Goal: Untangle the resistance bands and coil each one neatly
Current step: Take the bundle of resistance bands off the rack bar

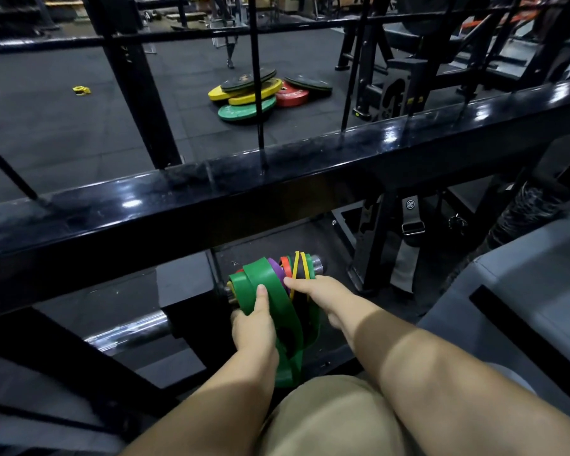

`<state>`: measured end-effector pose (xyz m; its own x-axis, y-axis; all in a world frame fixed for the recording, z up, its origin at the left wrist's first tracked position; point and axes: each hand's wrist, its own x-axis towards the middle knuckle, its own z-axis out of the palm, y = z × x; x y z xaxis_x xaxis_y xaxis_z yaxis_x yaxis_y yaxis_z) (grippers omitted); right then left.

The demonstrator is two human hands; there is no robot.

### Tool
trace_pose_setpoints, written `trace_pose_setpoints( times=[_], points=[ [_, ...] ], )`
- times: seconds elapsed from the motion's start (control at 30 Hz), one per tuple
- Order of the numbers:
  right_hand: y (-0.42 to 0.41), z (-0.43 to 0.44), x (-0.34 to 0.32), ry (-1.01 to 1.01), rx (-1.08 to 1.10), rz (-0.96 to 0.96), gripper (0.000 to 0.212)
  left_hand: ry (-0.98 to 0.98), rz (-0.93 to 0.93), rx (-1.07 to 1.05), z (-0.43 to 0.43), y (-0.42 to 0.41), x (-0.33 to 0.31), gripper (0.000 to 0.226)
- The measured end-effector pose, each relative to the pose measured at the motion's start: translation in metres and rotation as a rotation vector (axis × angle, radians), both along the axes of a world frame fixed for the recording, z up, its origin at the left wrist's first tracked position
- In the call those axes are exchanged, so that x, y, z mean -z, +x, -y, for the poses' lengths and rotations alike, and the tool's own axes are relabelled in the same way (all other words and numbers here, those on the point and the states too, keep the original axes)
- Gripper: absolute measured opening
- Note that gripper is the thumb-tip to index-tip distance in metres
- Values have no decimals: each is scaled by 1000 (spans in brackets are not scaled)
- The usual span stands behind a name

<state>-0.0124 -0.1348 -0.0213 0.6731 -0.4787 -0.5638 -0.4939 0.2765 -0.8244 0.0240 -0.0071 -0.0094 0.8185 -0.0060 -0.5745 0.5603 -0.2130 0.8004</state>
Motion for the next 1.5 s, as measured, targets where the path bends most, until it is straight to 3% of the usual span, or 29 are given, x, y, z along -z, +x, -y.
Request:
trace_pose_setpoints(
  times=[0.03,0.13,0.17,0.27,0.37,0.5,0.57,0.6,0.67,0.7,0.8,0.9,1.0,1.17,1.27,1.37,1.5],
  points=[
    [0,1,2,12,-10,6,60,-34,-7,-19,0,-1,-1,69],
    [1,2,3,77,-4,26,80,-103,-54,-38,1,-2,1,75],
    [2,2,1,104,-10,44,77,-146,-78,-52,2,-1,2,75],
    [0,3,-6,176,-23,116,40,-358,-142,-60,5,-2,-3,64],
    [-5,3,-7,214,-27,172,34,-454,-146,20,7,1,-7,62],
    [-3,4,-6,205,-5,266,37,-442,-80,63,18,5,-19,22],
    [-1,11,-5,218,62,309,38,-457,-64,136,26,5,-30,17],
    [0,14,-5,218,95,314,49,-466,-60,175,31,5,-36,15],
    [0,23,-4,209,157,308,70,-451,-54,244,41,7,-43,20],
    [-1,28,-4,205,188,316,71,-450,-59,270,47,9,-44,19],
    [-11,45,-5,242,292,352,50,-430,-94,397,63,12,-47,12],
    [-25,66,-9,255,365,372,41,-441,-156,556,84,9,-52,30],
    [-46,85,-18,241,379,371,32,-443,-183,626,107,1,-53,26],
    [-88,111,-35,178,356,335,48,-532,-231,696,133,-23,-58,16],
    [-112,114,-54,150,395,327,28,-562,-213,731,145,-41,-64,28],
    [-133,110,-77,196,427,377,13,-579,-188,782,151,-55,-76,25],
    [-159,104,-106,146,492,414,12,-610,-176,856,156,-67,-102,38]
  ],
)
